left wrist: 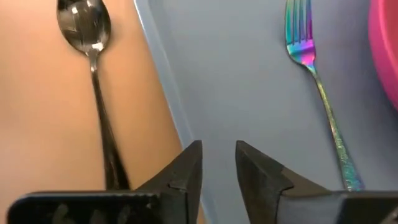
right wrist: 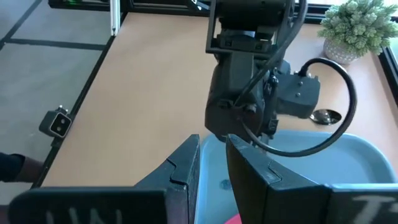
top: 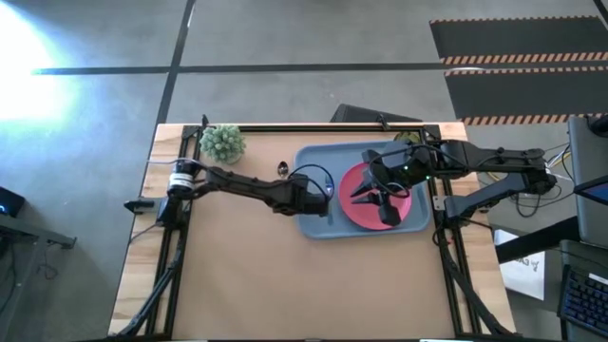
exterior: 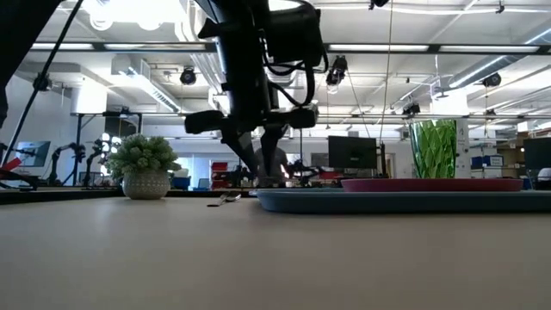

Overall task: Pick and place plate/cup/fork/spoon on tray
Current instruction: Put the black spoon on the left of the iridescent fork

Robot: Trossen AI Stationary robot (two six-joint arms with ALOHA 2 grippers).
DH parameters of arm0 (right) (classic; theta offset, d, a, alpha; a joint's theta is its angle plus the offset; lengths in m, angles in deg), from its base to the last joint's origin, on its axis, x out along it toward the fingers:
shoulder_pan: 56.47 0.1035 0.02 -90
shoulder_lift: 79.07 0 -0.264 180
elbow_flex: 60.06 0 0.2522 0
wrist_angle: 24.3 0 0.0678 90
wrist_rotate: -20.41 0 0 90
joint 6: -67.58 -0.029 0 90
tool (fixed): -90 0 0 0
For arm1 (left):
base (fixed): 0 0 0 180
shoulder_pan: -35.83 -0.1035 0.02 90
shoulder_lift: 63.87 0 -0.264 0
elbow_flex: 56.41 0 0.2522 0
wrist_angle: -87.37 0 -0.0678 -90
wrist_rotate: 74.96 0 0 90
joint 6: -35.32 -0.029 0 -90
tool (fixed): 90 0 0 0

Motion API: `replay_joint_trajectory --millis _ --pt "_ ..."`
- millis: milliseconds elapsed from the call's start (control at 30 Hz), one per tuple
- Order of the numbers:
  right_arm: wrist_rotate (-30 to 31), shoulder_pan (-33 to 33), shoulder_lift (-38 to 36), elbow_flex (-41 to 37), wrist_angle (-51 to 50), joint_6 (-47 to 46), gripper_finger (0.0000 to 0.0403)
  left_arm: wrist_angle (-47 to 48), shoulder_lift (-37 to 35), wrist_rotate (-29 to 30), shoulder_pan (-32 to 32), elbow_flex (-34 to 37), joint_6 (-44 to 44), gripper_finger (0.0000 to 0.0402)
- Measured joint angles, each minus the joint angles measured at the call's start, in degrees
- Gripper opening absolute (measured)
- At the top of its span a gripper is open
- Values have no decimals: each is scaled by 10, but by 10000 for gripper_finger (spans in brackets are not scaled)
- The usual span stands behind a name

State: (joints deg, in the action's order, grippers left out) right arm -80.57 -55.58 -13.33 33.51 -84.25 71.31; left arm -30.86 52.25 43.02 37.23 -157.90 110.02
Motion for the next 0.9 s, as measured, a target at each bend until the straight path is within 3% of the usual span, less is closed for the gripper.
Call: replay_joint_trajectory --millis 333,800,900 --pt "0 0 0 0 -1 -7 68 70 -3 -7 -17 0 -5 136" --pt "0 0 0 0 -4 -7 68 126 -5 -48 -92 0 -41 140" --pt "0 0 0 0 -5 -7 68 125 -5 -80 -111 0 -67 140"
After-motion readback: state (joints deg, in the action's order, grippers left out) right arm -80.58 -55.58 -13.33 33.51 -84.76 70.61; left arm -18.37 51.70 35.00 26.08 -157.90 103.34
